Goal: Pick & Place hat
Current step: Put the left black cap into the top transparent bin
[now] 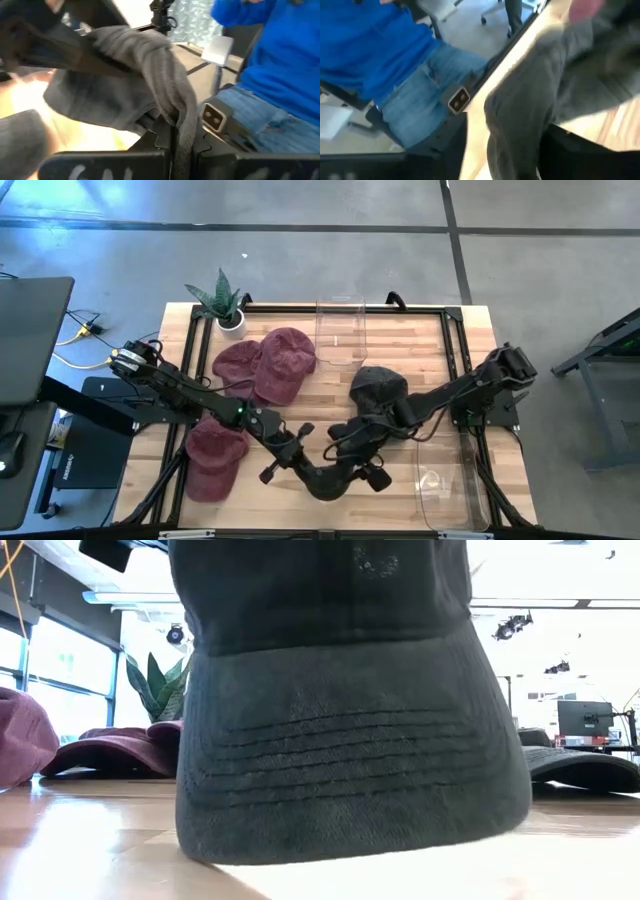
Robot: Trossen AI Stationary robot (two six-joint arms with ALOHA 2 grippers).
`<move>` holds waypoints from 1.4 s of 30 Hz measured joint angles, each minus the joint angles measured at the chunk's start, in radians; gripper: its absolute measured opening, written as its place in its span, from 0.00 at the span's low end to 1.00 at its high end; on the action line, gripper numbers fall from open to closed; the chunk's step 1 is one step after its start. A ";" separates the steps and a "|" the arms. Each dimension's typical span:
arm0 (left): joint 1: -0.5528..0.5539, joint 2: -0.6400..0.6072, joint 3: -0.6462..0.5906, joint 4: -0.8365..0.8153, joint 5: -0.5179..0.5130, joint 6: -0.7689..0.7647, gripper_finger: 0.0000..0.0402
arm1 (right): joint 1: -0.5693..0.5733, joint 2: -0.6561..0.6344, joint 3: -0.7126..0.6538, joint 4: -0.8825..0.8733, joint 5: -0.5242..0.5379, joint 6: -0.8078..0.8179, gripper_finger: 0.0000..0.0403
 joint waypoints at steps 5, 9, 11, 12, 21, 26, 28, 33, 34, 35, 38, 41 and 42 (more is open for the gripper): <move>0.001 0.000 0.000 0.000 -0.028 0.000 0.01 | 0.000 0.009 0.000 0.015 -0.077 -0.020 0.58; -0.001 -0.030 -0.002 -0.019 0.045 -0.002 0.01 | 0.000 0.001 0.001 -0.072 -0.173 -0.007 0.58; 0.000 -0.042 -0.001 -0.029 0.095 -0.005 0.01 | 0.000 -0.004 0.001 -0.117 -0.205 0.009 0.58; 0.000 -0.043 -0.001 -0.034 0.105 -0.006 0.01 | 0.001 -0.004 0.001 -0.126 -0.208 0.018 0.58; 0.000 -0.048 -0.002 -0.025 0.098 0.002 0.01 | 0.001 0.012 0.001 -0.120 -0.039 -0.089 0.59; 0.000 -0.048 -0.002 -0.018 0.094 0.023 0.01 | 0.001 0.061 0.001 -0.119 -0.048 -0.167 0.59; 0.000 -0.048 -0.002 -0.019 0.094 0.023 0.01 | 0.001 0.069 0.001 -0.131 -0.064 -0.178 0.59; 0.001 -0.048 -0.002 -0.040 0.108 0.018 0.01 | 0.004 0.066 0.003 -0.214 -0.102 -0.104 0.59; 0.001 -0.048 -0.002 -0.044 0.109 0.018 0.01 | 0.008 0.065 0.003 -0.227 -0.102 -0.082 0.59; 0.001 -0.048 -0.002 -0.048 0.110 0.018 0.01 | 0.013 0.065 0.003 -0.235 -0.102 -0.069 0.59; 0.001 -0.048 -0.002 -0.056 0.108 0.018 0.01 | 0.027 0.065 0.003 -0.239 -0.097 -0.071 0.59; 0.001 -0.048 -0.002 -0.056 0.109 0.018 0.01 | 0.027 0.065 0.002 -0.210 -0.051 -0.083 0.59; 0.001 -0.048 -0.002 -0.056 0.110 0.018 0.01 | 0.027 0.065 0.001 -0.203 -0.021 -0.084 0.59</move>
